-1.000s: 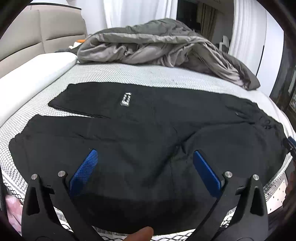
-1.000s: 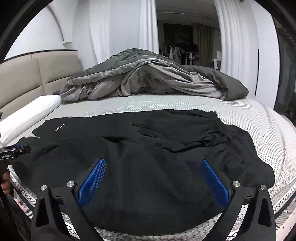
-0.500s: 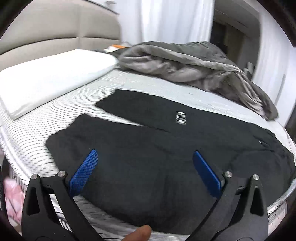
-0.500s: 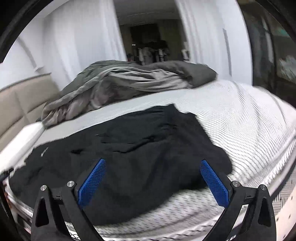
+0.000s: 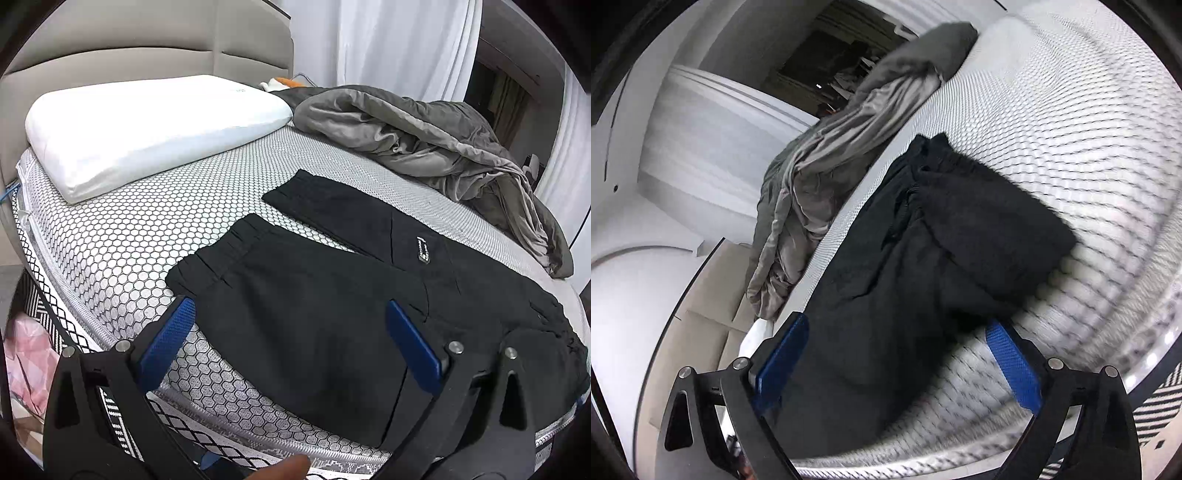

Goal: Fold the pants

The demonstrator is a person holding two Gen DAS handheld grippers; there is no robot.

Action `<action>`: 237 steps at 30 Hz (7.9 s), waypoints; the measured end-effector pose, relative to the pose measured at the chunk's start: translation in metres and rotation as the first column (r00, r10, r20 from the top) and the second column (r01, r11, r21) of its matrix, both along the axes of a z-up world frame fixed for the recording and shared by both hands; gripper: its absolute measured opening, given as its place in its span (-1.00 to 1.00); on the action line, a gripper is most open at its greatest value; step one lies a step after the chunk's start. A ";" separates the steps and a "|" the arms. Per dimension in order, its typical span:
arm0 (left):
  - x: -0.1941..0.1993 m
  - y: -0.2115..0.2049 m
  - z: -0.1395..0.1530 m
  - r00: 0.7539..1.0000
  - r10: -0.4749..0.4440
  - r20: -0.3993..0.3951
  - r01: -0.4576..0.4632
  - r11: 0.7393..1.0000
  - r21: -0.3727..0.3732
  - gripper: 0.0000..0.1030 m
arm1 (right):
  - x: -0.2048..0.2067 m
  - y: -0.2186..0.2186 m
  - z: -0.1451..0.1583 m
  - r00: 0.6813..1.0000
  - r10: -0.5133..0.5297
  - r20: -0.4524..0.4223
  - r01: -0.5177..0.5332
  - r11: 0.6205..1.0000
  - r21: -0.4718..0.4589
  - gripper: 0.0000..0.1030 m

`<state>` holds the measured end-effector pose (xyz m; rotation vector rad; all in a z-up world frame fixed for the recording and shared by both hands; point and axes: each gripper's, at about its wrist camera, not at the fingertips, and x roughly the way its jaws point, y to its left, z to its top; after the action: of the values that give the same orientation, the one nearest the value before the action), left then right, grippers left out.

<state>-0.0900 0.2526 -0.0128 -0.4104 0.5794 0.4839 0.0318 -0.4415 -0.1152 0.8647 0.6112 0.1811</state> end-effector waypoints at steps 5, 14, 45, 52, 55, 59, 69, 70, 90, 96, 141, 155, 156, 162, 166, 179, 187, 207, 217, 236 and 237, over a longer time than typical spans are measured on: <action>0.002 -0.008 -0.002 1.000 -0.005 -0.017 0.005 1.000 -0.003 0.98 | 0.016 0.001 0.007 0.991 -0.118 -0.058 0.104 0.974 -0.202 0.08; -0.013 0.018 -0.012 0.997 0.069 -0.019 -0.071 0.993 -0.091 0.98 | -0.017 -0.025 -0.017 0.987 -0.151 -0.053 0.148 0.987 -0.054 0.21; 0.037 0.046 -0.033 0.998 0.020 0.060 0.000 0.946 -0.323 -0.83 | 0.010 -0.019 -0.011 0.990 -0.138 -0.020 0.138 0.990 0.022 0.26; 0.005 0.061 -0.044 0.995 0.061 0.084 -0.023 0.921 -0.388 -0.91 | -0.030 -0.029 -0.028 0.985 -0.165 -0.045 0.167 0.985 0.038 -0.78; 0.001 0.070 -0.051 0.994 0.076 0.073 -0.039 0.908 -0.416 -0.98 | -0.035 -0.031 -0.032 0.985 -0.164 -0.047 0.167 0.984 0.059 -0.78; 0.004 0.068 -0.045 0.994 0.074 0.078 -0.038 0.922 -0.384 -1.00 | -0.037 -0.020 -0.012 0.986 -0.168 0.020 0.168 0.986 0.007 -0.78; 0.019 0.061 0.001 0.985 0.105 0.140 -0.051 0.939 -0.339 -1.00 | -0.032 -0.003 0.041 0.971 -0.186 0.150 0.193 0.981 -0.028 -0.78; 0.021 0.061 0.006 0.984 0.103 0.143 -0.050 0.941 -0.336 -1.00 | -0.029 -0.003 0.047 0.967 -0.197 0.163 0.203 0.979 -0.026 -0.78; 0.240 0.101 0.039 0.993 0.107 -0.049 -0.116 0.960 -0.254 -0.93 | 0.206 0.004 0.100 0.972 -0.231 0.053 0.236 0.944 -0.231 -0.62; 0.273 0.113 0.011 0.977 0.195 -0.085 -0.210 0.947 -0.245 0.59 | 0.259 0.002 0.057 0.966 -0.244 -0.089 0.216 0.944 -0.251 -0.30; 0.217 0.050 -0.047 0.999 -0.012 -0.033 -0.006 0.870 -0.492 -0.93 | 0.119 0.020 0.000 0.989 -0.096 -0.113 0.099 0.995 0.022 0.58; 0.215 0.058 -0.062 0.999 -0.011 -0.046 -0.015 0.849 -0.528 -0.93 | 0.118 -0.001 -0.009 0.976 -0.145 -0.165 0.151 0.988 0.028 0.37; 0.216 0.058 -0.062 0.999 -0.011 -0.049 -0.016 0.851 -0.524 -0.93 | 0.114 -0.005 -0.010 0.976 -0.135 -0.171 0.141 0.990 0.025 0.37; 0.226 0.054 -0.059 0.997 -0.014 -0.071 -0.023 0.867 -0.498 -0.93 | 0.139 -0.008 -0.019 0.992 -0.082 -0.100 0.089 0.994 0.061 0.69; 0.224 0.053 -0.060 0.998 -0.012 -0.064 -0.021 0.866 -0.499 -0.93 | 0.163 -0.001 -0.017 0.971 -0.216 -0.104 0.215 0.976 -0.028 0.36; 0.153 0.047 -0.032 0.999 -0.050 -0.016 0.038 0.899 -0.436 -0.94 | 0.095 -0.003 -0.012 0.979 -0.183 -0.087 0.182 0.983 -0.021 -0.83; 0.091 0.049 -0.036 0.996 0.018 -0.086 -0.050 0.918 -0.392 -0.72 | 0.021 -0.009 -0.013 0.975 -0.202 -0.087 0.192 0.975 -0.113 -0.15; 0.139 0.087 0.055 0.999 -0.034 -0.013 0.031 0.983 -0.180 0.98 | 0.129 0.071 0.070 1.000 0.021 0.023 -0.014 0.958 -0.288 0.59; 0.204 0.122 -0.012 0.942 -0.007 -0.335 -0.028 0.995 -0.101 0.39 | 0.189 0.065 0.022 0.993 0.040 -0.113 -0.071 0.957 -0.280 0.58; 0.214 0.096 0.043 0.988 0.046 -0.145 -0.045 0.999 0.008 -0.33 | 0.210 0.084 0.026 0.987 0.143 -0.078 -0.155 0.973 -0.170 0.58; 0.216 0.099 0.040 0.987 0.052 -0.149 -0.054 0.999 -0.004 -0.33 | 0.216 0.089 0.024 0.986 0.146 -0.076 -0.158 0.971 -0.179 0.58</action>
<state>0.1265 0.3519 0.0269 -0.3999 0.7159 0.5666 0.2480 -0.3529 -0.0914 0.6464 0.7410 0.2334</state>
